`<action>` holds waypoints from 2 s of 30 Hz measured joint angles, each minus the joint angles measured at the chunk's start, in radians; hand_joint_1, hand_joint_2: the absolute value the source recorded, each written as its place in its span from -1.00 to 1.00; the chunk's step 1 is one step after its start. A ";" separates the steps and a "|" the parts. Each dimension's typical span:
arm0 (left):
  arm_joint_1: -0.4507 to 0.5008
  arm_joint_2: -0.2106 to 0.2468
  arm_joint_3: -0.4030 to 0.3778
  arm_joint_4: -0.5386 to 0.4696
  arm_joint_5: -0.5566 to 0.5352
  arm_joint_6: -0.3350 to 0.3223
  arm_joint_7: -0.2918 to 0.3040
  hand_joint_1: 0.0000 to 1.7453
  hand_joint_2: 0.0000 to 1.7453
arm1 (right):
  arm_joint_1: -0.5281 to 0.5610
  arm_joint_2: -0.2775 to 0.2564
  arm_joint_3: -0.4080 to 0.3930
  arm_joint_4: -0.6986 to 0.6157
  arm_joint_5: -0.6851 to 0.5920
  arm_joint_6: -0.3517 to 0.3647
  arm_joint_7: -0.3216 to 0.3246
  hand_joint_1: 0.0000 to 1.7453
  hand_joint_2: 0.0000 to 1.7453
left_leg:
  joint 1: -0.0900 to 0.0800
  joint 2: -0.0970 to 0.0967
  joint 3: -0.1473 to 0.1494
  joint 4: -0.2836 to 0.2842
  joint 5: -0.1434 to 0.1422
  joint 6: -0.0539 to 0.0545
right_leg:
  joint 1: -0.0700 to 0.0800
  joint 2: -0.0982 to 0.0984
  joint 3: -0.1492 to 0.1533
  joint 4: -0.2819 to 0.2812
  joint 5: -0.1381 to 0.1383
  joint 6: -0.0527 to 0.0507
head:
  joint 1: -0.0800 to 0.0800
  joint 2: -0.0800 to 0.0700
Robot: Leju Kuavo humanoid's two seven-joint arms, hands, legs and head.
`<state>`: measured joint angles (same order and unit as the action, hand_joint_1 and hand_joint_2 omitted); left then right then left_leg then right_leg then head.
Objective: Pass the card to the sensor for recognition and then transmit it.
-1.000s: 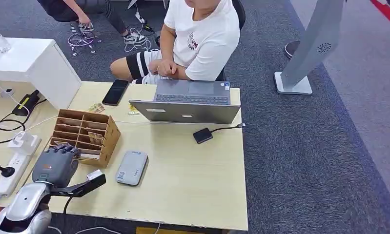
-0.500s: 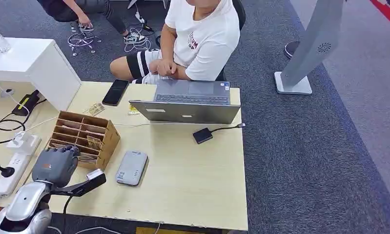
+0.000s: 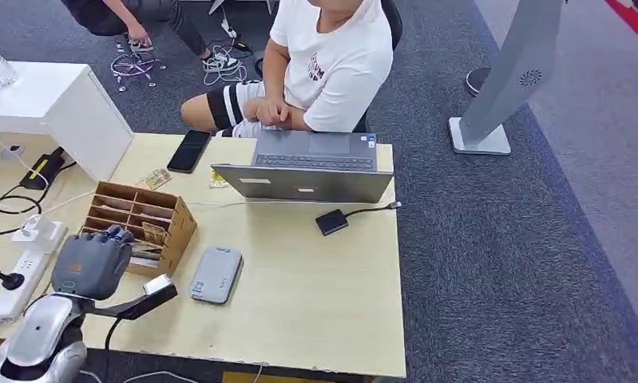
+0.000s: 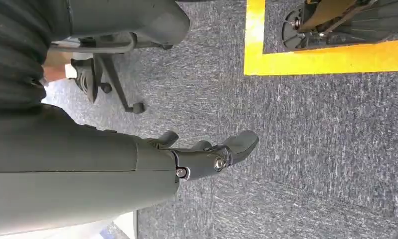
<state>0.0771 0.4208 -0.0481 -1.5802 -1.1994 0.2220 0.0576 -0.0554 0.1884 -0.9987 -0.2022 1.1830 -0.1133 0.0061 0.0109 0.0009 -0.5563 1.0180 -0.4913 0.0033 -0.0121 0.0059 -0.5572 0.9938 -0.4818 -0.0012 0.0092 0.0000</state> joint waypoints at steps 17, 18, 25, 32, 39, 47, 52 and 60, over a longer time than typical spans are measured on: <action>-0.071 0.002 -0.020 -0.222 0.043 0.089 -0.032 1.00 1.00 | -0.002 0.005 -0.006 0.000 0.011 -0.031 0.005 -1.00 1.00 | 0.000 0.000 0.000 0.000 0.000 0.000 | 0.000 0.000 0.000 0.000 0.000 0.000 | 0.000 0.000; -0.084 0.001 -0.021 -0.224 0.045 0.095 -0.036 1.00 1.00 | -0.002 0.005 -0.006 0.000 0.015 -0.031 0.008 -1.00 1.00 | 0.000 0.000 0.001 0.000 0.000 0.000 | 0.000 0.000 0.000 0.000 0.000 0.000 | 0.000 0.000; -0.287 -0.022 -0.032 -0.104 -0.008 0.214 -0.042 1.00 1.00 | -0.007 0.006 0.000 0.001 0.055 0.005 0.015 -1.00 1.00 | 0.000 -0.002 0.001 0.000 0.002 0.001 | 0.000 -0.002 0.000 0.000 0.001 0.000 | 0.000 0.000; -0.647 -0.043 -0.069 0.342 -0.104 0.250 -0.035 1.00 1.00 | -0.014 0.006 0.004 0.001 0.063 0.030 0.031 -1.00 1.00 | 0.000 -0.002 0.000 0.000 0.005 -0.001 | 0.000 -0.002 -0.001 0.001 0.005 -0.001 | 0.000 0.000; -0.782 -0.070 -0.102 0.590 -0.121 0.269 -0.023 1.00 1.00 | -0.014 0.006 0.004 0.001 0.059 0.035 0.034 -1.00 1.00 | 0.000 -0.001 0.000 0.000 0.005 -0.001 | 0.000 0.000 -0.001 0.001 0.005 -0.001 | 0.000 0.000; -0.801 -0.074 -0.107 0.713 -0.092 0.304 -0.016 1.00 1.00 | -0.014 0.006 0.004 0.001 0.059 0.034 0.036 -1.00 1.00 | 0.000 0.000 0.000 0.000 0.005 -0.001 | 0.000 0.000 -0.001 0.001 0.005 -0.001 | 0.000 0.000; -0.800 -0.072 -0.107 0.755 -0.087 0.310 -0.015 1.00 1.00 | -0.013 0.006 0.004 0.001 0.059 0.038 0.032 -1.00 1.00 | 0.000 0.000 -0.001 0.000 0.005 -0.001 | 0.000 0.000 -0.002 0.001 0.005 -0.001 | 0.000 0.000; -0.794 -0.064 -0.107 0.785 -0.058 0.333 -0.012 -1.00 1.00 | -0.013 0.006 0.004 0.001 0.059 0.035 0.032 -1.00 1.00 | 0.000 0.000 -0.003 0.000 0.005 -0.001 | 0.000 0.000 -0.002 0.001 0.004 -0.001 | 0.000 0.000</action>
<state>-0.7172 0.3563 -0.1553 -0.7954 -1.2569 0.5551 0.0458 -0.0680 0.1946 -0.9945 -0.2010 1.2421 -0.0782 0.0385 0.0109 0.0005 -0.5592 1.0183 -0.4865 0.0024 -0.0120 0.0059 -0.5595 0.9945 -0.4773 -0.0022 0.0088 0.0000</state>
